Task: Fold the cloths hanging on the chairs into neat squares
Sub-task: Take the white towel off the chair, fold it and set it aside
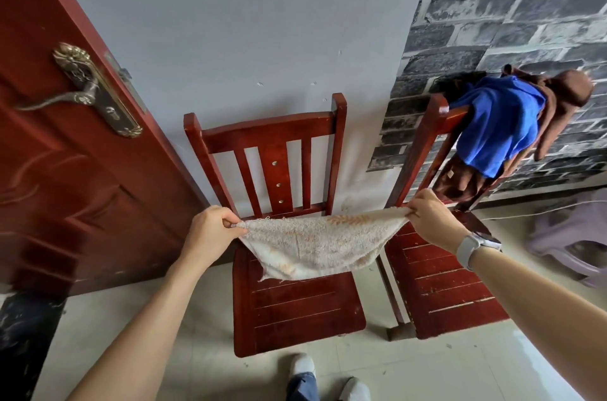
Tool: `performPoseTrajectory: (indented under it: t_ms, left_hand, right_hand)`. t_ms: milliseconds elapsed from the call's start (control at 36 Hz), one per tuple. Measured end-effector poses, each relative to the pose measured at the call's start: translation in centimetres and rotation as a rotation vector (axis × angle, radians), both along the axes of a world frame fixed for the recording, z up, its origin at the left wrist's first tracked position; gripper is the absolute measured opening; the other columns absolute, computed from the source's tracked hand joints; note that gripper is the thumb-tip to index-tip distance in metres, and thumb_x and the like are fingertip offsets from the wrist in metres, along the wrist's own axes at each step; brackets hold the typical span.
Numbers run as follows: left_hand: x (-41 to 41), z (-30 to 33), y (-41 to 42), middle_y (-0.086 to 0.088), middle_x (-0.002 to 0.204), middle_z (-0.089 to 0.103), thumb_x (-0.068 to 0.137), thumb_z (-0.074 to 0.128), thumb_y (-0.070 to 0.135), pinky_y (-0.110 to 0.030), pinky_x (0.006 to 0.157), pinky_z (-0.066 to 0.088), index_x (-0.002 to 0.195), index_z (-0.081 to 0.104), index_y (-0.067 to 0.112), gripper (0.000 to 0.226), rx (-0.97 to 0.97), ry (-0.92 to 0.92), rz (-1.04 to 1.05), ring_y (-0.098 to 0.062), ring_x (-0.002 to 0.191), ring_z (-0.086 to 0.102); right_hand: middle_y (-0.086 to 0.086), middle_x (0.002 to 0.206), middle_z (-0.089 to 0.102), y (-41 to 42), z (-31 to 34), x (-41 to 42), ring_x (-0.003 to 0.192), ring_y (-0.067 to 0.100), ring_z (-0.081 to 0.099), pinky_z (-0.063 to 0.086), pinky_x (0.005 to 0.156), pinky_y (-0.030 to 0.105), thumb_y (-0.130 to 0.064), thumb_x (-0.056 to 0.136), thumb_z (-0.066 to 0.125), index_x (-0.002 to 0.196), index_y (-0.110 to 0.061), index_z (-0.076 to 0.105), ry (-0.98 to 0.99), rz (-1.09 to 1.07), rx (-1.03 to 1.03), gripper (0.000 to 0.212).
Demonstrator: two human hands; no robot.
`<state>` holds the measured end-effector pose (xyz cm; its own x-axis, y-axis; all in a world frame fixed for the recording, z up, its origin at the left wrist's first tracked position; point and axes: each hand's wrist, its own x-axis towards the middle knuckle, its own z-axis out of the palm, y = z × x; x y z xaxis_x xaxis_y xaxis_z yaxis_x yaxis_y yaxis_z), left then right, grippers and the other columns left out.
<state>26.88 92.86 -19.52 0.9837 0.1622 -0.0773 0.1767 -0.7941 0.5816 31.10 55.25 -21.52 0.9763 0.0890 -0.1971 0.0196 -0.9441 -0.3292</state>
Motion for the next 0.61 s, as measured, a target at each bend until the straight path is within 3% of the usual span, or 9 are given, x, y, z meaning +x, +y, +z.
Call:
performPoseTrajectory:
  t_ms: [111, 361, 611]
  left_hand:
    - [0.3, -0.5, 1.3, -0.002, 0.08, 0.058, 0.07, 0.077, 0.014, -0.03, 0.063, 0.044, 0.069, 0.062, 0.01, 0.016, -0.04, -0.013, -0.001, -0.017, 0.07, 0.056]
    - [3.4, -2.4, 2.3, -0.003, 0.07, 0.062, 0.077, 0.071, 0.01, -0.037, 0.064, 0.053, 0.072, 0.059, 0.013, 0.013, -0.184, -0.085, 0.162, -0.024, 0.067, 0.062]
    - [4.8, -6.4, 4.6, -0.005, 0.074, 0.063, 0.078, 0.069, 0.005, -0.02, 0.058, 0.038, 0.079, 0.064, 0.003, 0.006, -0.131, -0.185, 0.146, -0.016, 0.066, 0.055]
  right_hand:
    - [0.012, 0.109, 0.053, 0.6, -0.4, 0.4, 0.105, 0.029, 0.051, 0.043, 0.093, 0.041, -0.011, 0.091, 0.048, 0.102, -0.003, 0.066, -0.071, -0.074, 0.018, 0.022]
    - [0.022, 0.108, 0.064, 4.3, -1.8, 3.1, 0.101, 0.038, 0.058, 0.043, 0.086, 0.036, -0.004, 0.088, 0.046, 0.108, 0.0, 0.065, -0.11, -0.269, 0.16, 0.027]
    - [0.018, 0.114, 0.057, 7.3, -5.0, 4.9, 0.102, 0.035, 0.055, 0.039, 0.079, 0.031, -0.002, 0.089, 0.042, 0.11, -0.001, 0.062, -0.112, -0.36, 0.209, 0.028]
